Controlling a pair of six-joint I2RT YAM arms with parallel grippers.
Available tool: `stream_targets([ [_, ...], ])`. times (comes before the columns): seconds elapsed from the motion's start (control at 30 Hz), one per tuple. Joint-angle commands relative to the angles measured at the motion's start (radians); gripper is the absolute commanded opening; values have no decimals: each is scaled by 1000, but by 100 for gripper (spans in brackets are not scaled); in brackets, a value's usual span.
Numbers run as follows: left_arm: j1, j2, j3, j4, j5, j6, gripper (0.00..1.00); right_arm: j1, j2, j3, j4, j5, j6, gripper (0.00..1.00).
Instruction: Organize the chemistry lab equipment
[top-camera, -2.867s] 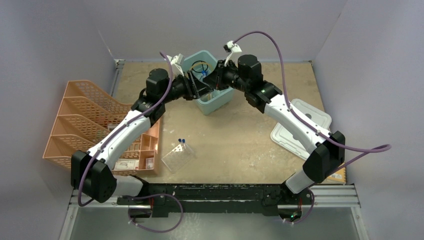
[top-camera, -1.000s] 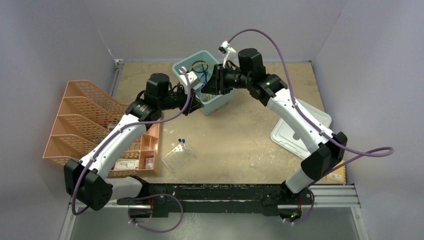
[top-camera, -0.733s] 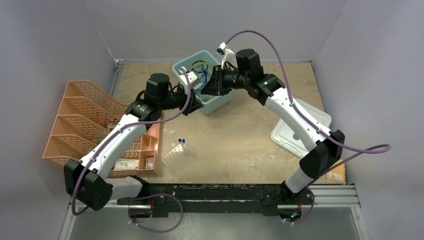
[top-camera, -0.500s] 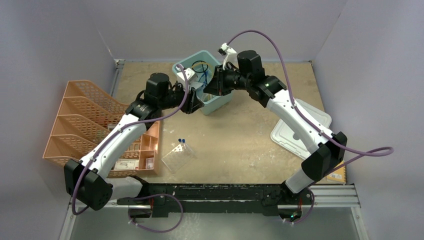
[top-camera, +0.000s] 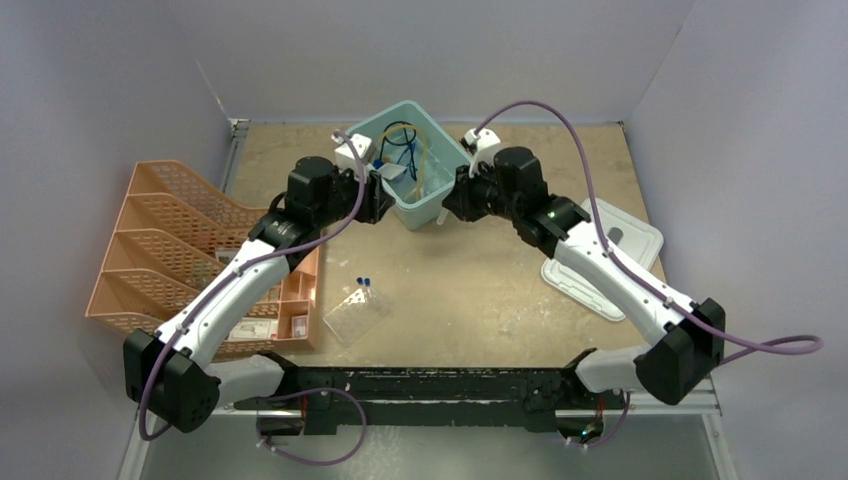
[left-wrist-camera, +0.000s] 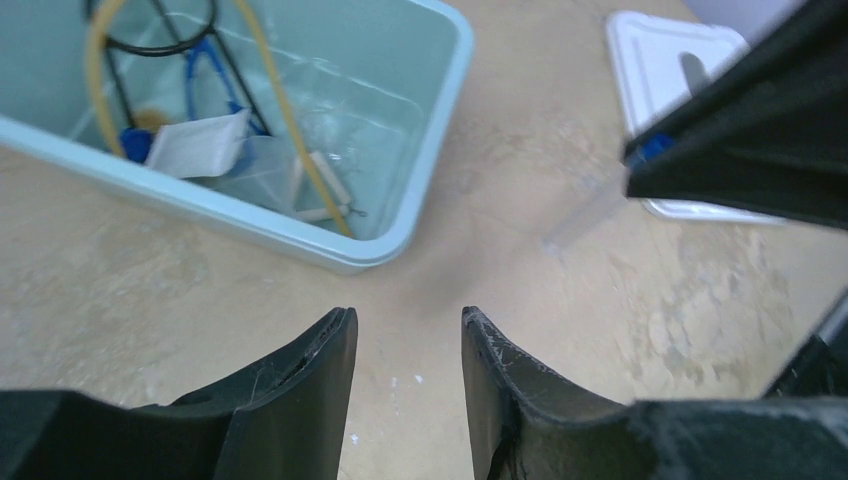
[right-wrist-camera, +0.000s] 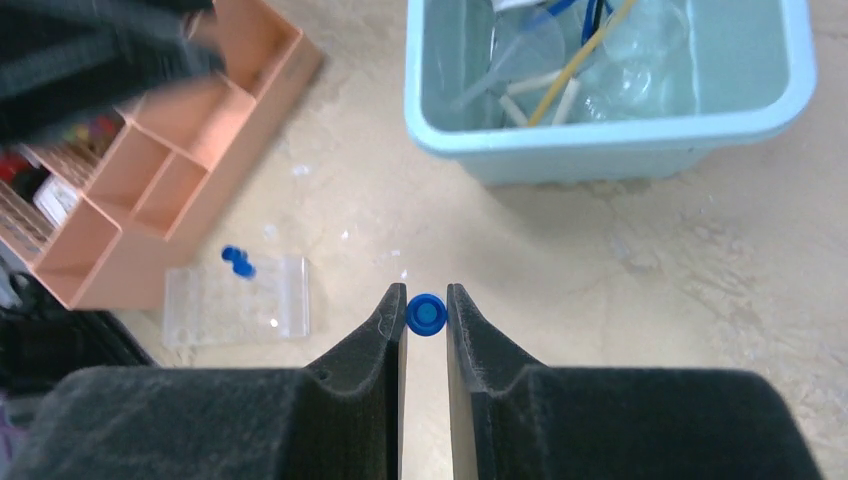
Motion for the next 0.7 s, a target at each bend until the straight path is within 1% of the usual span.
stream_targets([
  [0.0,11,-64,2,127,-397,-161,43,108,-93,-119,131,104,-71,12],
  [0.07,11,-64,21,129,-519,-215,42,177,-101,-157,152,154,-76,12],
  [0.17,11,-48,77,90,-656,-257,42,259,-91,-200,203,208,-66,12],
  [0.3,13,-36,176,-1,-729,-276,42,383,-36,-225,302,294,-99,12],
  [0.4,44,-16,272,-127,-737,-352,41,449,20,-200,333,354,-104,11],
  [0.5,106,6,355,-249,-693,-427,42,500,60,-211,399,380,-90,11],
  [0.57,155,11,382,-291,-641,-453,42,533,93,-224,453,399,-89,11],
  [0.67,184,4,393,-328,-603,-455,41,588,158,-199,469,440,-93,11],
])
